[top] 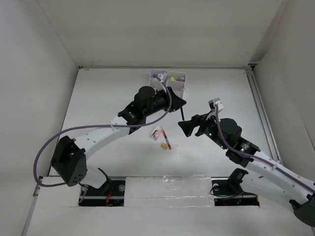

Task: Sort the stationery into containers
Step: Pick up the pen from the center of the board, then place the pen in the storage box.

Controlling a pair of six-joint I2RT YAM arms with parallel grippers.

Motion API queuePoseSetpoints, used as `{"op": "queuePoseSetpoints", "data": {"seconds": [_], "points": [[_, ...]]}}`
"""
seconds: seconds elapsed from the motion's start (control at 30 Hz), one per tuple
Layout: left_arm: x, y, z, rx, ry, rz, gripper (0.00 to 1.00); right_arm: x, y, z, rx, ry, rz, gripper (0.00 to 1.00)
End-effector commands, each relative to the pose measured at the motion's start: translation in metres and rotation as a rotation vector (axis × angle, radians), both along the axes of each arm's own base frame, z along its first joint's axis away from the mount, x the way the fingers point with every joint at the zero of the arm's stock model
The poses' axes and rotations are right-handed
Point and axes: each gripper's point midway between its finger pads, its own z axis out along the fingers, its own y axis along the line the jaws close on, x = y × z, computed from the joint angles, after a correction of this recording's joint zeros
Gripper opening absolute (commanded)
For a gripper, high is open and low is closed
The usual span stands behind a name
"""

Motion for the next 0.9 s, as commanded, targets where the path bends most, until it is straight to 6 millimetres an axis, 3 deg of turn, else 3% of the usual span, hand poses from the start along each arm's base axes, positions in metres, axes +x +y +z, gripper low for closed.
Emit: {"op": "queuePoseSetpoints", "data": {"seconds": [0.0, 0.03, 0.13, 0.17, 0.23, 0.3, 0.33, 0.37, 0.4, 0.5, 0.57, 0.6, 0.67, 0.73, 0.77, 0.87], "points": [[0.048, 0.013, 0.039, 0.058, -0.188, 0.203, 0.0, 0.006, -0.028, -0.004, -0.012, 0.014, -0.139, 0.93], [0.058, 0.015, 0.05, 0.062, -0.225, 0.242, 0.0, 0.005, -0.032, -0.007, -0.023, 0.02, -0.155, 0.93], [0.086, 0.027, 0.05, 0.129, -0.297, 0.377, 0.0, -0.002, -0.045, -0.011, -0.047, 0.037, -0.177, 0.94], [0.094, 0.028, 0.062, 0.106, -0.338, 0.415, 0.0, -0.004, -0.048, -0.011, -0.049, 0.038, -0.178, 0.94], [0.122, 0.04, 0.053, 0.152, -0.365, 0.499, 0.0, -0.011, -0.056, -0.005, -0.031, 0.033, -0.188, 0.94], [0.142, 0.042, 0.064, 0.131, -0.391, 0.552, 0.0, -0.017, -0.062, 0.003, -0.009, 0.015, -0.188, 0.94], [0.151, 0.042, 0.062, 0.144, -0.397, 0.56, 0.0, -0.021, -0.063, 0.0, -0.016, 0.022, -0.177, 0.94], [0.165, 0.04, 0.048, 0.177, -0.388, 0.573, 0.0, -0.024, -0.064, 0.0, -0.015, 0.024, -0.167, 0.94], [0.172, 0.035, 0.064, 0.155, -0.421, 0.58, 0.0, -0.026, -0.066, 0.0, -0.015, 0.024, -0.167, 0.94], [0.194, 0.025, 0.053, 0.172, -0.411, 0.579, 0.0, -0.034, -0.072, 0.006, -0.005, 0.017, -0.157, 0.94], [0.208, 0.022, 0.063, 0.166, -0.426, 0.593, 0.0, -0.035, -0.075, 0.003, -0.006, 0.016, -0.167, 0.94], [0.219, 0.02, 0.045, 0.2, -0.404, 0.594, 0.0, -0.036, -0.079, 0.004, -0.004, 0.013, -0.176, 0.94], [0.23, 0.017, 0.047, 0.189, -0.401, 0.597, 0.0, -0.037, -0.08, -0.002, -0.012, 0.02, -0.176, 0.94], [0.243, 0.015, 0.025, 0.222, -0.377, 0.598, 0.0, -0.037, -0.08, -0.002, -0.012, 0.02, -0.176, 0.94], [0.246, 0.012, 0.029, 0.207, -0.378, 0.601, 0.0, -0.038, -0.081, -0.004, -0.019, 0.025, -0.176, 0.94], [0.256, 0.014, 0.009, 0.233, -0.36, 0.614, 0.0, -0.039, -0.079, -0.004, -0.026, 0.021, -0.164, 0.94]]}}
